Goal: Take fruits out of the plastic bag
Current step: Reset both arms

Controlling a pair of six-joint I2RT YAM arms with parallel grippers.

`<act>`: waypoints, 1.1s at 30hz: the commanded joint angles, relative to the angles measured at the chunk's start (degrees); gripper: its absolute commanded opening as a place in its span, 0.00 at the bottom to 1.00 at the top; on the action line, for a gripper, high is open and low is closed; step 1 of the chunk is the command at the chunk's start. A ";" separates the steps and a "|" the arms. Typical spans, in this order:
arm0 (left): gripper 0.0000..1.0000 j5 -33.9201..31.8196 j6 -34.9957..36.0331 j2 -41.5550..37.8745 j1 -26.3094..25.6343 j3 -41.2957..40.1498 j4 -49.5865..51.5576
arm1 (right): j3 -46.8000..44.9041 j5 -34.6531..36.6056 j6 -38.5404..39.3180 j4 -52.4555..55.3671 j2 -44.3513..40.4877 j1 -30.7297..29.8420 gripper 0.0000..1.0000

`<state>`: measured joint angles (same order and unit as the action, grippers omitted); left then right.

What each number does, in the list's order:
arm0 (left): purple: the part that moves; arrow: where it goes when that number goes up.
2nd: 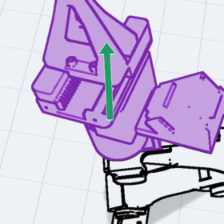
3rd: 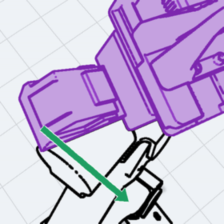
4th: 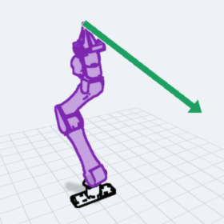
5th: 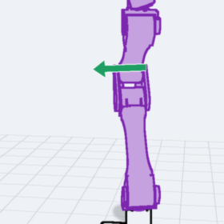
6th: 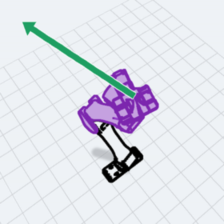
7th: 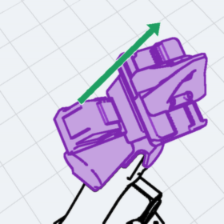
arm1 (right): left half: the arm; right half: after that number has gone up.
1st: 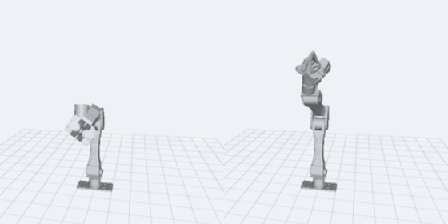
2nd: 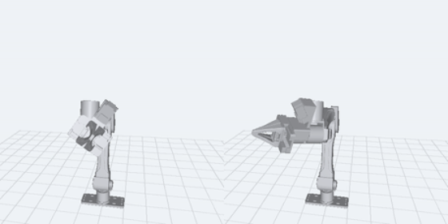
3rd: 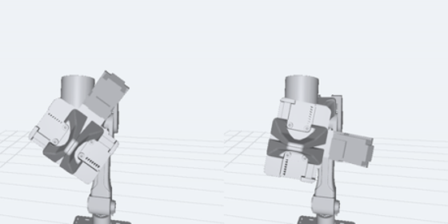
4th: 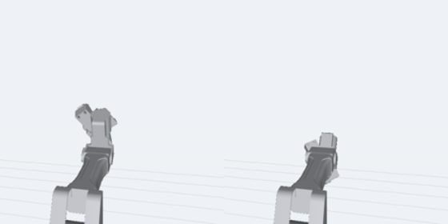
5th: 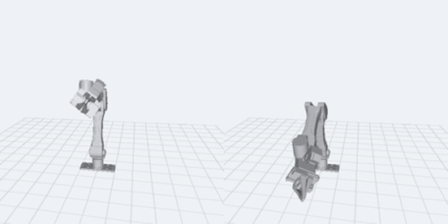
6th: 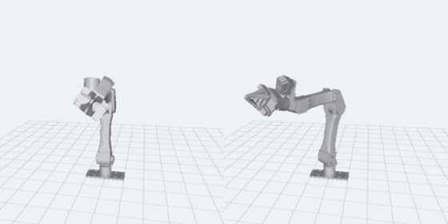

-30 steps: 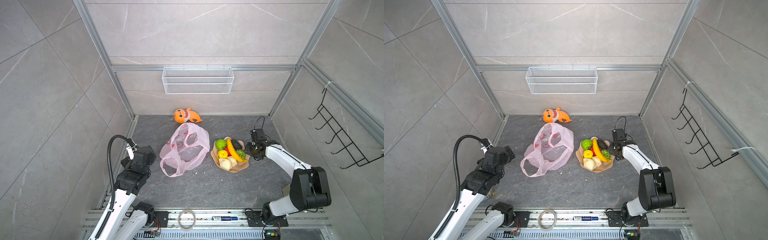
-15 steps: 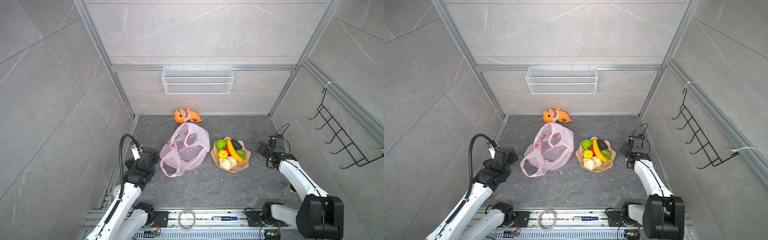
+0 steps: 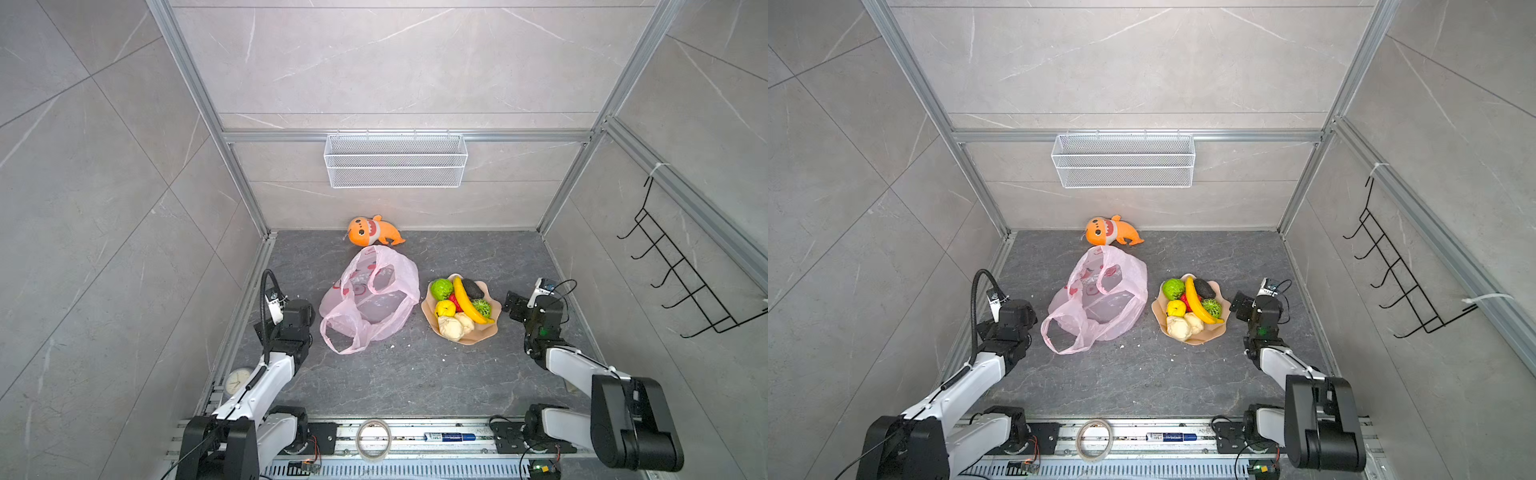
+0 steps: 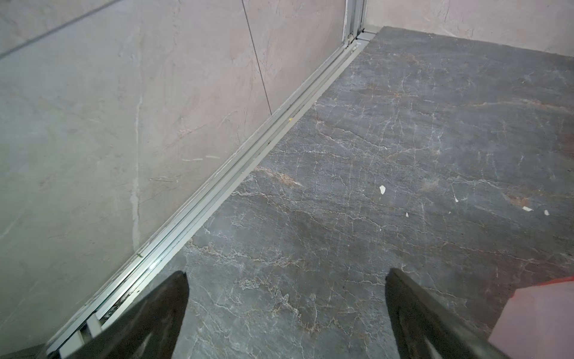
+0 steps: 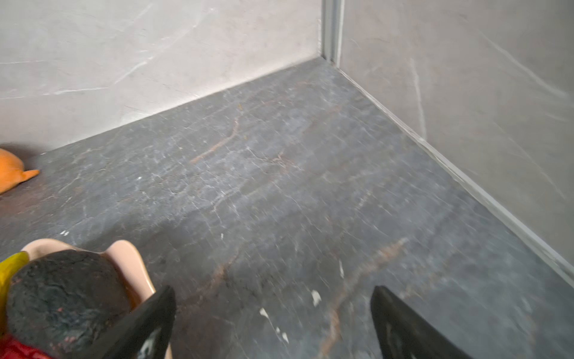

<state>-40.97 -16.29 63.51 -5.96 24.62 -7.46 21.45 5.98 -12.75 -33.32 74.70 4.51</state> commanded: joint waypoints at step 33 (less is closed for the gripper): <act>1.00 12.86 12.34 19.23 3.37 -1.18 -34.15 | -7.64 8.53 9.43 -28.12 10.83 -10.58 0.99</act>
<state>-29.17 -5.34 82.24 -2.90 21.56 -39.97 14.46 13.58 -3.57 -59.05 85.93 -5.78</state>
